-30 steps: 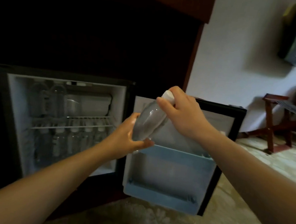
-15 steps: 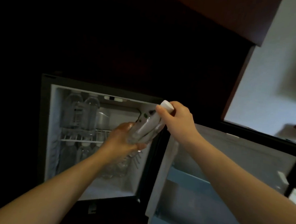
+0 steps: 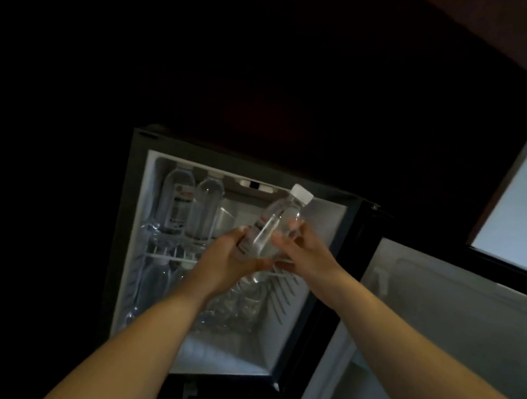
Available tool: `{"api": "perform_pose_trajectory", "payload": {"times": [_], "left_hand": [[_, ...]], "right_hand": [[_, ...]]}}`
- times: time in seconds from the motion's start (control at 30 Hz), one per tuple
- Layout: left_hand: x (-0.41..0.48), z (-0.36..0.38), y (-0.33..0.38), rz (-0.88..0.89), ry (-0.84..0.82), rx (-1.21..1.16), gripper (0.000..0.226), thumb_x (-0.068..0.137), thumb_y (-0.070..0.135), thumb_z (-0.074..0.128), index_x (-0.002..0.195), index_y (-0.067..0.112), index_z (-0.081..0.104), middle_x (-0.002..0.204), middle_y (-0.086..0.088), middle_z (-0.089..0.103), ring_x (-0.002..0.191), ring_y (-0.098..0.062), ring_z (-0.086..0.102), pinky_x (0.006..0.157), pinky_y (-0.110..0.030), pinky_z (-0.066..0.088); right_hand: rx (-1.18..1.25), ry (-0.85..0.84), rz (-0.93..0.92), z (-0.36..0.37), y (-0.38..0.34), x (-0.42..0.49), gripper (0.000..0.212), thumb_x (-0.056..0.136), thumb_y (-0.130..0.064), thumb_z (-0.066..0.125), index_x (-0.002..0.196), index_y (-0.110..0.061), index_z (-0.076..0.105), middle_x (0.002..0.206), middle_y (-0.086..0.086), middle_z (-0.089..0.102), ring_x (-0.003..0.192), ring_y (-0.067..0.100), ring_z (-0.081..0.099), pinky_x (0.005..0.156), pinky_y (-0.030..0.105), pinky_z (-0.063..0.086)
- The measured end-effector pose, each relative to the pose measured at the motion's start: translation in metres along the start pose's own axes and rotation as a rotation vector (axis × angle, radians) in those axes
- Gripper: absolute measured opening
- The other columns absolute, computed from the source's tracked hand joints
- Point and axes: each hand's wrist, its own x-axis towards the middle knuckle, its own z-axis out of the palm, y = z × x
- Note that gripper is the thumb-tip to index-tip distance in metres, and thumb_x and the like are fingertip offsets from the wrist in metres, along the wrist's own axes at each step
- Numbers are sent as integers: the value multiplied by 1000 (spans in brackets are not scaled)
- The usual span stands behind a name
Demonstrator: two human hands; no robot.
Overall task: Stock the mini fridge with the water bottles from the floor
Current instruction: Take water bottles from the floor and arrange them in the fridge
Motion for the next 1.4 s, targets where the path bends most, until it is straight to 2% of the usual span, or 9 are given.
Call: {"api": "perform_pose_trajectory", "payload": {"times": [0.07,0.13,0.23,0.4,0.57,0.87,1.1,1.23,1.4], "left_hand": [[2,-3,-4,-6,43,-12,54,71,39,75,114,32,44,106,9,61,97,-11,60,82,-30,50],[6,-4,-6,-46,89,-8,63,68,47,75,118,31,41,110,8,58,101,-13,57,88,-35,49],[13,-1,-12,-82,128,26,47,71,47,72,106,29,46,95,15,55,94,-10,55,83,-31,46],[28,3,-34,-75,197,108,34,86,33,62,116,19,57,105,6,57,92,-10,56,71,-16,42],[36,6,-60,-125,305,121,32,91,30,51,121,21,56,124,-6,52,112,-24,55,93,-42,52],[34,8,-85,-248,425,35,62,96,26,43,149,31,11,159,0,9,143,-27,25,112,-49,33],[36,13,-89,-271,427,91,68,96,29,40,149,34,-3,160,4,-5,146,-26,13,116,-49,25],[36,14,-88,-275,450,122,69,96,28,40,149,31,-3,160,1,-4,147,-23,10,119,-46,20],[34,16,-87,-272,463,131,71,96,25,43,150,29,-3,160,-1,-3,147,-23,9,119,-46,18]], "right_hand": [[44,36,13,3,9,6,17,92,-36,55,104,-23,55,99,3,66,99,27,67,91,48,54],[102,62,44,7,18,14,31,93,-39,51,111,-15,56,103,8,69,90,21,71,80,35,59],[184,121,113,15,26,26,32,94,-38,51,114,-15,58,98,7,72,77,13,72,60,22,56],[242,206,273,27,36,53,36,89,-40,59,110,-11,63,96,12,73,85,24,71,77,37,59],[227,302,331,33,41,86,42,88,-39,61,110,-3,62,101,20,70,89,31,70,71,37,59],[99,268,357,39,50,141,49,77,-35,73,115,-8,56,103,18,67,86,31,69,79,49,58],[-116,213,288,45,42,163,28,81,-35,70,90,-10,63,103,14,68,100,31,65,94,46,51],[-241,133,191,56,34,170,49,83,-38,68,121,-10,56,115,6,62,110,28,60,97,38,49],[-321,108,82,66,34,171,60,79,-42,70,128,-13,50,121,10,62,107,27,61,93,44,52]]}}
